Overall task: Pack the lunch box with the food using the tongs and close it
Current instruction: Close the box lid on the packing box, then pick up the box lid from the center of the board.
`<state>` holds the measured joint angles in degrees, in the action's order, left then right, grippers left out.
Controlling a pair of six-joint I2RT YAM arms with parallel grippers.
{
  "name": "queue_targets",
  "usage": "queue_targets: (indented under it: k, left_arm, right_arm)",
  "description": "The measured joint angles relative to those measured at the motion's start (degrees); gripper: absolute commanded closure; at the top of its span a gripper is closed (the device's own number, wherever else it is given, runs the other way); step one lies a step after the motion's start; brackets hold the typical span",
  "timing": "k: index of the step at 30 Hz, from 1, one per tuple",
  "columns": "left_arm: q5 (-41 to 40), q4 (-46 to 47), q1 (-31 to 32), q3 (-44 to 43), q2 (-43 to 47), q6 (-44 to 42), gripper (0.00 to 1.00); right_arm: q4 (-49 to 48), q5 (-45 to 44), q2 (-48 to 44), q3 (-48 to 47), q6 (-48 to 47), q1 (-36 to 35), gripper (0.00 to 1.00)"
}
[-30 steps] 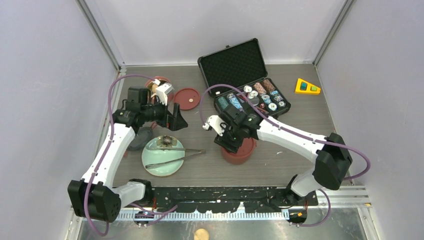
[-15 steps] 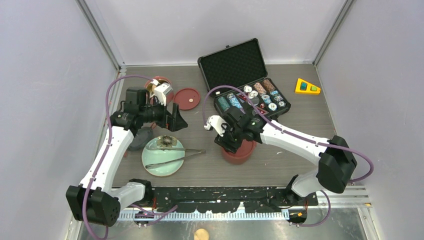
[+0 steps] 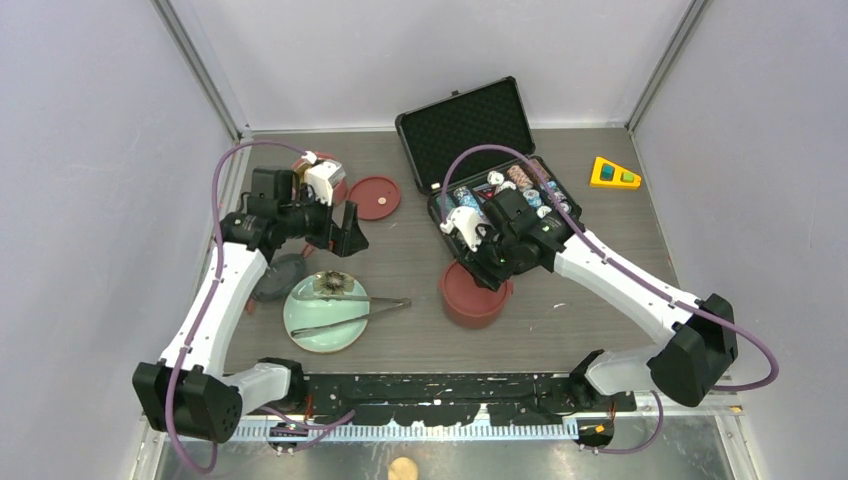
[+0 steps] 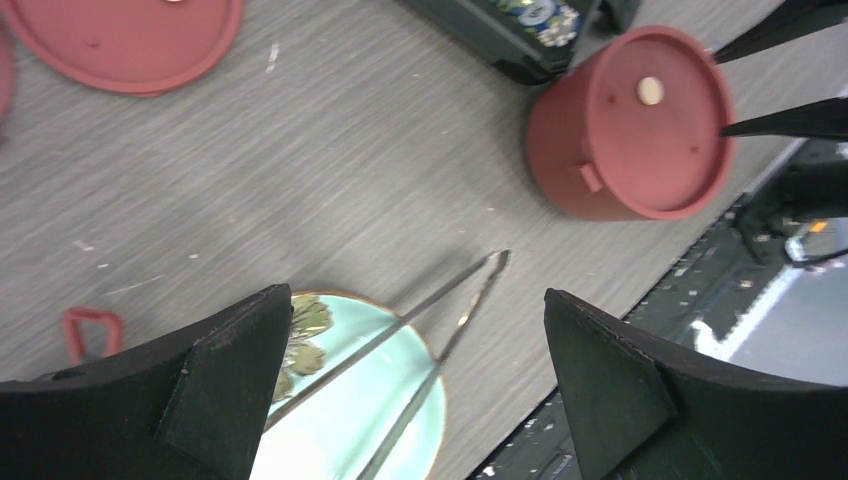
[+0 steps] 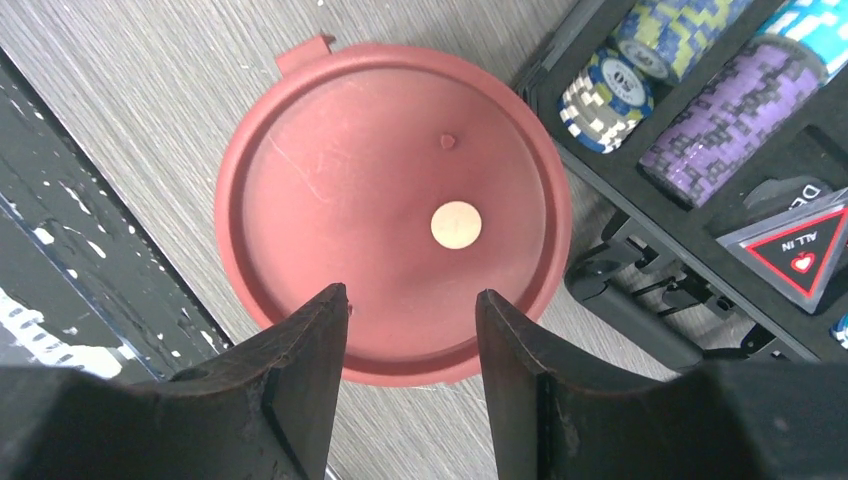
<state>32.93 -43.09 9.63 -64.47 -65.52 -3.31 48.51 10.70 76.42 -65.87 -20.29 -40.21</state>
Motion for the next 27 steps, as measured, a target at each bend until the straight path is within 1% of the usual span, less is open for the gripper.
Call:
queue_targets:
  k: [4,8,11,13,18,21,25,27]
  left_arm:
    - [-4.66,-0.11,0.0,-1.44,-1.7,-1.99,0.0]
    - [-9.38,-0.35,-0.07,-4.57,-5.55,-3.21,0.01]
    - [-12.44,-0.11,-0.59,-6.91,-9.27,-3.87,0.03]
    - [-14.19,0.24,-1.27,-7.74,-11.26,-4.68,0.06]
    - [-16.55,1.01,-5.35,-11.72,-17.62,-5.09,0.16]
    - [-16.87,3.06,-9.01,-14.56,-21.99,-4.39,0.22]
    - [-17.33,6.4,-14.45,-16.68,-26.75,-1.11,0.3]
    - [-18.21,8.07,-16.22,-17.55,-28.83,1.29,0.31]
  right_arm:
    - [-0.15,-0.22,0.13,3.37,-0.72,0.48,0.45]
    - [-0.07,-0.09,1.77,6.4,-1.42,0.52,0.45]
    - [-0.68,-0.09,1.97,6.43,-2.05,0.44,0.45]
    - [-0.7,-0.02,1.97,6.4,-2.08,0.48,0.45]
    - [-0.44,0.15,1.95,6.12,-1.84,0.48,0.45]
    - [0.04,0.39,1.95,5.75,-1.05,0.59,0.44]
    - [1.09,1.03,1.75,3.89,0.44,1.18,0.44]
    - [1.18,1.4,0.96,2.36,1.36,1.88,0.44]
